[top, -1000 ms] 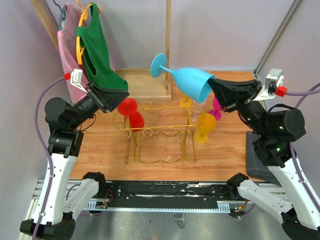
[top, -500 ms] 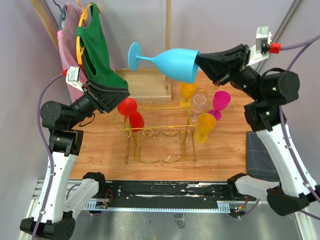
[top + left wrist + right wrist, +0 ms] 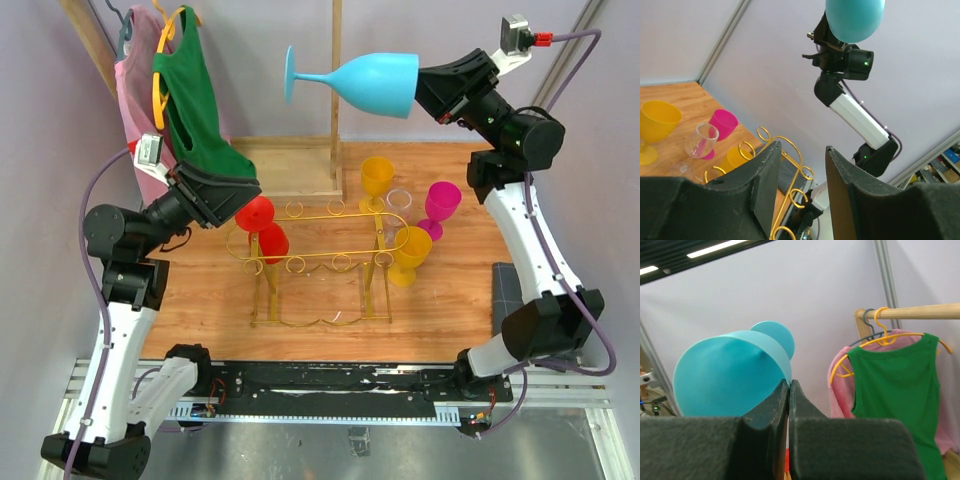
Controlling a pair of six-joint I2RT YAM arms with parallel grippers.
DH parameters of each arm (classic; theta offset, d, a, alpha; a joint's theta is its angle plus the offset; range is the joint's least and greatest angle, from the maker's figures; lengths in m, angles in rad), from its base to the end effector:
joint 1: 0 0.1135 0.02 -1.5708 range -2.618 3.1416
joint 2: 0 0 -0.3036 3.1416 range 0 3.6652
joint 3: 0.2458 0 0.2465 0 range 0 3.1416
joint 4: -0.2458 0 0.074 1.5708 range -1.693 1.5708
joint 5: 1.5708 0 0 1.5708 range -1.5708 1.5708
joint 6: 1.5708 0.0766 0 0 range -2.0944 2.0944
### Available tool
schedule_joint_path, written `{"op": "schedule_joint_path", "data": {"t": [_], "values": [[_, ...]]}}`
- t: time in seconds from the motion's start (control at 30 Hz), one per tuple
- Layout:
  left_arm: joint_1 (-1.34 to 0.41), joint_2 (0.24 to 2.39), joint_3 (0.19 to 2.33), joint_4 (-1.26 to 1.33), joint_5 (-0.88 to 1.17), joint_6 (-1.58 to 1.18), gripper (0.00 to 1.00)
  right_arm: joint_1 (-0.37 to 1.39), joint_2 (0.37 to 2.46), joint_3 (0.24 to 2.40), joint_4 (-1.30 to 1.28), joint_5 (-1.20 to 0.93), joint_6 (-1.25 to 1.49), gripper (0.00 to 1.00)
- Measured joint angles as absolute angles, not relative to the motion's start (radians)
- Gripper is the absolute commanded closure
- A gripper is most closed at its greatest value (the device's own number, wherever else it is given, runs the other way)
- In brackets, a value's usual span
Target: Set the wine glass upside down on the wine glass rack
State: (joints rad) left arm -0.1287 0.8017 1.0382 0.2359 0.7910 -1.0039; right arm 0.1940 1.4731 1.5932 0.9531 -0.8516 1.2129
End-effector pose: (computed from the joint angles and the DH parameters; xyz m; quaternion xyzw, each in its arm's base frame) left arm 0.1329 -0.0721 0.5042 0.0935 0.5756 -0.5920 0.5563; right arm 0.2636 0.1105 0.6132 -0.2401 0.3910 0.6485 0.6073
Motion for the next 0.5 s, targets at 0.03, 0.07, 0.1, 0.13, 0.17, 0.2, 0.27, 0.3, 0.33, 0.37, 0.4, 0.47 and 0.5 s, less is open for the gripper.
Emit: {"op": "schedule_joint_path", "data": {"t": [0.03,0.07,0.1,0.13,0.17,0.2,0.27,0.3,0.33,0.37,0.4,0.47,0.5], "values": [[-0.129,0.804,1.032,0.250,0.795,-1.014,0.54,0.186,1.489,1.593,1.014,-0.854,1.271,0.99],[-0.129,0.807,1.027,0.270,0.799,-1.028,0.54,0.180,1.502,1.593,1.065,-0.856,1.320,0.99],[-0.129,0.811,1.024,0.285,0.803,-1.041,0.54,0.178,1.514,1.593,1.114,-0.857,1.368,0.99],[-0.129,0.816,1.018,0.308,0.807,-1.057,0.54,0.177,1.523,1.592,1.158,-0.859,1.411,0.99],[-0.129,0.822,1.010,0.340,0.811,-1.081,0.54,0.175,1.529,1.591,1.202,-0.863,1.450,0.99],[-0.129,0.828,1.001,0.376,0.817,-1.107,0.54,0.172,1.532,1.587,1.241,-0.865,1.483,0.99],[-0.129,0.846,0.982,0.469,0.828,-1.178,0.54,0.170,1.533,1.576,1.317,-0.868,1.548,0.99],[-0.129,0.856,0.974,0.511,0.832,-1.211,0.54,0.170,1.533,1.570,1.350,-0.868,1.573,0.99],[-0.129,0.870,0.964,0.573,0.836,-1.259,0.54,0.170,1.532,1.562,1.378,-0.869,1.593,0.99],[-0.129,0.883,0.955,0.632,0.838,-1.306,0.54,0.170,1.530,1.551,1.400,-0.871,1.607,0.99],[-0.129,0.896,0.946,0.690,0.840,-1.357,0.54,0.170,1.527,1.541,1.415,-0.873,1.617,0.99],[-0.129,0.921,0.929,0.806,0.840,-1.455,0.54,0.172,1.521,1.512,1.439,-0.879,1.629,0.99],[-0.128,0.934,0.920,0.870,0.839,-1.509,0.54,0.177,1.518,1.498,1.448,-0.886,1.632,0.99]]}}
